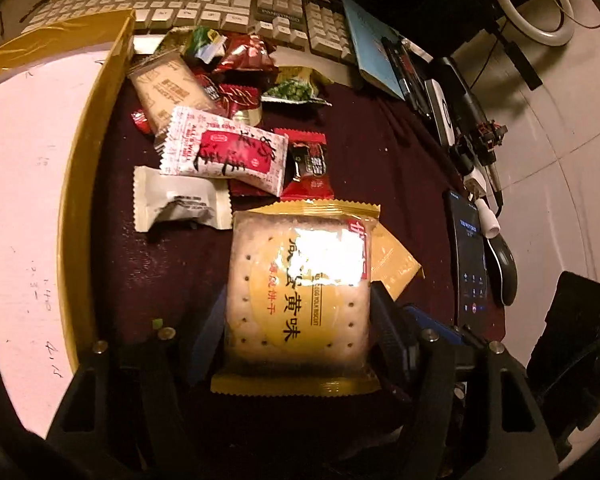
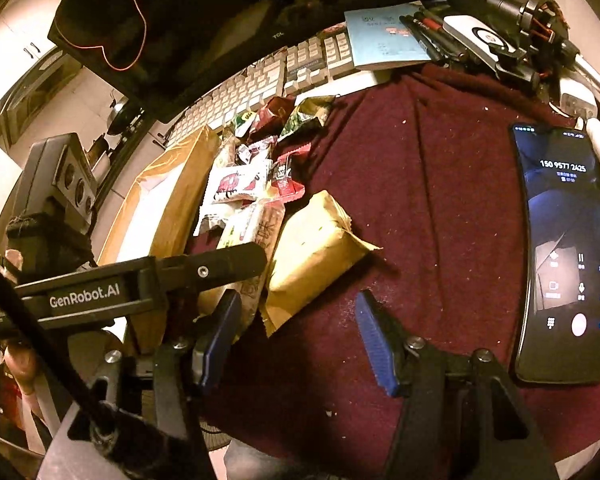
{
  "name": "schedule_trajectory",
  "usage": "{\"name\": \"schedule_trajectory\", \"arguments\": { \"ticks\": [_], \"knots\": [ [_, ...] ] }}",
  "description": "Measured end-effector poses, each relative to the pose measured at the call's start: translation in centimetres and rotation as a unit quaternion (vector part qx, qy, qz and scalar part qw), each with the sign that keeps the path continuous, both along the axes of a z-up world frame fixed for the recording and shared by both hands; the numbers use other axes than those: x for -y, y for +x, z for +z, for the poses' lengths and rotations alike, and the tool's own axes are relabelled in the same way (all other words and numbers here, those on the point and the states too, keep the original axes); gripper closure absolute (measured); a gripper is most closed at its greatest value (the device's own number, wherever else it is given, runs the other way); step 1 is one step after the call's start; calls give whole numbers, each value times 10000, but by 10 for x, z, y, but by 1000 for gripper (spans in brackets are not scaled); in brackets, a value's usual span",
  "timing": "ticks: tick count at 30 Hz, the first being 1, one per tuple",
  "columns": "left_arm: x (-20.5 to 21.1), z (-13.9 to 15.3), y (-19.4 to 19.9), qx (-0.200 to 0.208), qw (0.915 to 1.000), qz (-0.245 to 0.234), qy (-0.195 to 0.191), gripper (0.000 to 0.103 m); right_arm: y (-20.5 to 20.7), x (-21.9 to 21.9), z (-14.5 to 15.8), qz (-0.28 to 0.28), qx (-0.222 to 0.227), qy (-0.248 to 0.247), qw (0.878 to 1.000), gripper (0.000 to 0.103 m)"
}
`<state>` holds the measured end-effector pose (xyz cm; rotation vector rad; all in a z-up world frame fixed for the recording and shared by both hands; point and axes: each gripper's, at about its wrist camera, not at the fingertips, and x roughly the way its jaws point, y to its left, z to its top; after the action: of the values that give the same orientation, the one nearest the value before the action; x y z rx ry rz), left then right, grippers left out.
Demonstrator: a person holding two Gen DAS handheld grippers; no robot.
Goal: Organize snacks
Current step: 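Grasp the yellow cracker pack with the left tool while the right tool grasps the gold pouch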
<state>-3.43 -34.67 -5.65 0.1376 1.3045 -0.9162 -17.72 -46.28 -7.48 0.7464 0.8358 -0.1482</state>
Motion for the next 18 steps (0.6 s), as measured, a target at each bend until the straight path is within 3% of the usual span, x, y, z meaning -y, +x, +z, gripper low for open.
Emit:
{"name": "schedule_trajectory", "arguments": {
  "ticks": [3, 10, 13, 16, 18],
  "knots": [
    [-7, 6, -2, 53, 9998, 83, -159, 34, -1, 4, 2, -84, 28, -16, 10000, 43],
    [-46, 45, -4, -187, 9938, 298, -1057, 34, 10, 13, -2, -258, 80, 295, 9992, 43],
    [-66, 64, -7, 283, 9907, 620, -1180, 34, 22, 11, -3, -337, 10, 229, 9992, 43],
    [-92, 82, -7, 429, 9858, 841, -1392, 34, 34, 2, 1, -330, -80, -175, 9993, 43],
    [-111, 86, -3, 564, 9831, 1005, -1423, 34, 39, -8, 1, -212, -183, -467, 9985, 51]
  ]
}}
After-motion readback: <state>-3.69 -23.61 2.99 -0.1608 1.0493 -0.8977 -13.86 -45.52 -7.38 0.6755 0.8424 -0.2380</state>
